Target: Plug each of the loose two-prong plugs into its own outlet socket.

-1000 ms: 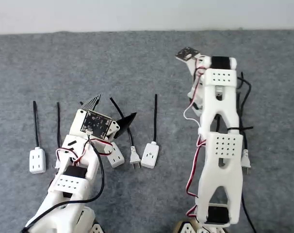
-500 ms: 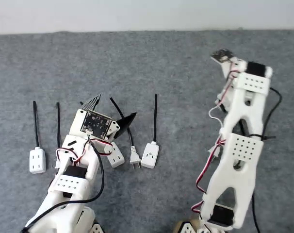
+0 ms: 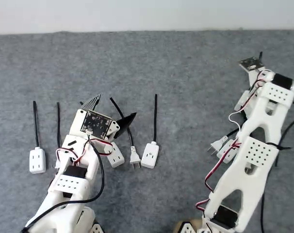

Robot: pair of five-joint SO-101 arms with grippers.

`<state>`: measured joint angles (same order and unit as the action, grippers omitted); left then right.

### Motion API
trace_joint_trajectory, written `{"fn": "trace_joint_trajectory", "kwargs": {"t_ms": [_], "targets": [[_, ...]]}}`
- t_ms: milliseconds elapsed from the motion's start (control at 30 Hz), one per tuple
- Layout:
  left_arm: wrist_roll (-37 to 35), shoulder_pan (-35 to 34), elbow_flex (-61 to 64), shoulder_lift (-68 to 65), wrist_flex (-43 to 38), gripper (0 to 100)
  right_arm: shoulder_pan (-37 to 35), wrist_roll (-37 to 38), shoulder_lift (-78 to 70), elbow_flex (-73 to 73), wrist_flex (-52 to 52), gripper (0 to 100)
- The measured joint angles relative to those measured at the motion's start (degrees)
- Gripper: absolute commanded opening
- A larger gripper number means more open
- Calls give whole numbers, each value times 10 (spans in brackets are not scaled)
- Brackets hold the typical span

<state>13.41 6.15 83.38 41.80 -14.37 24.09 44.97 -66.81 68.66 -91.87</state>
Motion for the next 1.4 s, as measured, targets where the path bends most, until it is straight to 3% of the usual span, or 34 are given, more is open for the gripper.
{"fn": "trace_joint_trajectory", "kwargs": {"t_ms": [333,800,1100,1400], "targets": [[0,0,0,0,0,412,4,1,-1,118,-87,194],[0,0,0,0,0,412,-24,-47,53,165,-88,194],[0,0,0,0,0,412,-79,-155,222,-75,-88,191],[0,0,0,0,0,412,-97,-175,479,-429,-88,191]]}}
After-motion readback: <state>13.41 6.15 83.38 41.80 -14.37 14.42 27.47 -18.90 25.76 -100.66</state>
